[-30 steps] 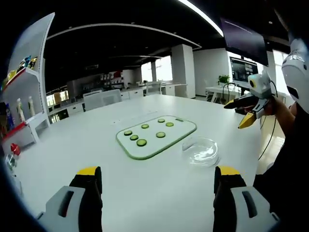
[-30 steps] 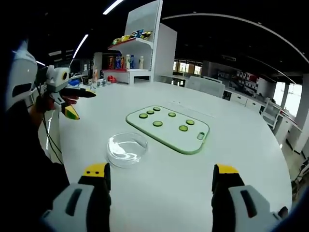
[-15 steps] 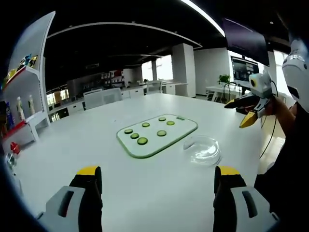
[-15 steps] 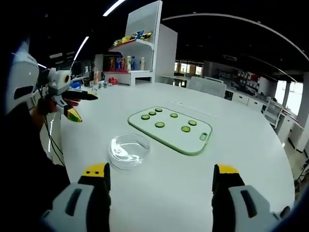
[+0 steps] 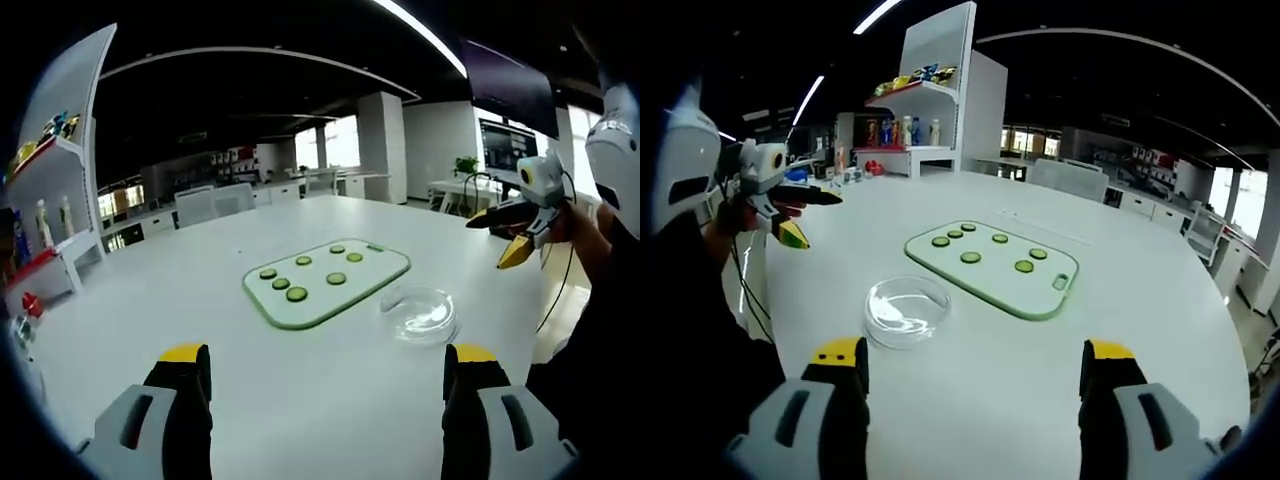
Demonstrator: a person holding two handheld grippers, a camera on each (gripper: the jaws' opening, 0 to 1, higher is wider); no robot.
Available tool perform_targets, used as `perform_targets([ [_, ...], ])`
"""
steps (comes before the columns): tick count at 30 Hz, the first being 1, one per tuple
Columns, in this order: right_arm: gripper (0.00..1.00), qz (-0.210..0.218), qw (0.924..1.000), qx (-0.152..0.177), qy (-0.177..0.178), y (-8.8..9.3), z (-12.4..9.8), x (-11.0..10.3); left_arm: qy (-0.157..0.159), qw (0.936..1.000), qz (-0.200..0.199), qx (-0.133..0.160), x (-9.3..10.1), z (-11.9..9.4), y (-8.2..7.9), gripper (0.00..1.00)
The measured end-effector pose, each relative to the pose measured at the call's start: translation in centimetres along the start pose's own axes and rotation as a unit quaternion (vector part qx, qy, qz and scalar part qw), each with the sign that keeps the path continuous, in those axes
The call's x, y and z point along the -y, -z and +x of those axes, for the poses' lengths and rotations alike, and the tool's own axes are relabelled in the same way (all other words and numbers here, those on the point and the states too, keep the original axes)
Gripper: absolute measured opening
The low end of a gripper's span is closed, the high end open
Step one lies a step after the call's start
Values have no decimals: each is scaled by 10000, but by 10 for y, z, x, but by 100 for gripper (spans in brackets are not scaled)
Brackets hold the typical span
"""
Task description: Open the petri dish lid, add cucumber slices into the petri dish, and close the lid
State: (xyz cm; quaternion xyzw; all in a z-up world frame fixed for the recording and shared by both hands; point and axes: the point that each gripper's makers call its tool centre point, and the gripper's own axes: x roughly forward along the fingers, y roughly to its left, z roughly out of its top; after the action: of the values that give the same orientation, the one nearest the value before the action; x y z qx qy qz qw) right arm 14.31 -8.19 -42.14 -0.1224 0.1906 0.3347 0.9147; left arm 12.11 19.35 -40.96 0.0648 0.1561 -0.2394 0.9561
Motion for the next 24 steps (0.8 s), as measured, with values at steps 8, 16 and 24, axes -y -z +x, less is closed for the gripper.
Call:
perform_targets([
  [8, 83, -22, 10000, -8, -8, 0, 1, -1, -32, 10000, -51, 26, -3, -2, 0, 95],
  [16, 83, -42, 10000, -6, -31, -1, 3, -2, -73, 9998, -187, 36, -9, -4, 1, 95],
  [24, 83, -32, 10000, -15, -30, 0, 3, -2, -68, 9998, -177, 65, -9, -3, 0, 95],
])
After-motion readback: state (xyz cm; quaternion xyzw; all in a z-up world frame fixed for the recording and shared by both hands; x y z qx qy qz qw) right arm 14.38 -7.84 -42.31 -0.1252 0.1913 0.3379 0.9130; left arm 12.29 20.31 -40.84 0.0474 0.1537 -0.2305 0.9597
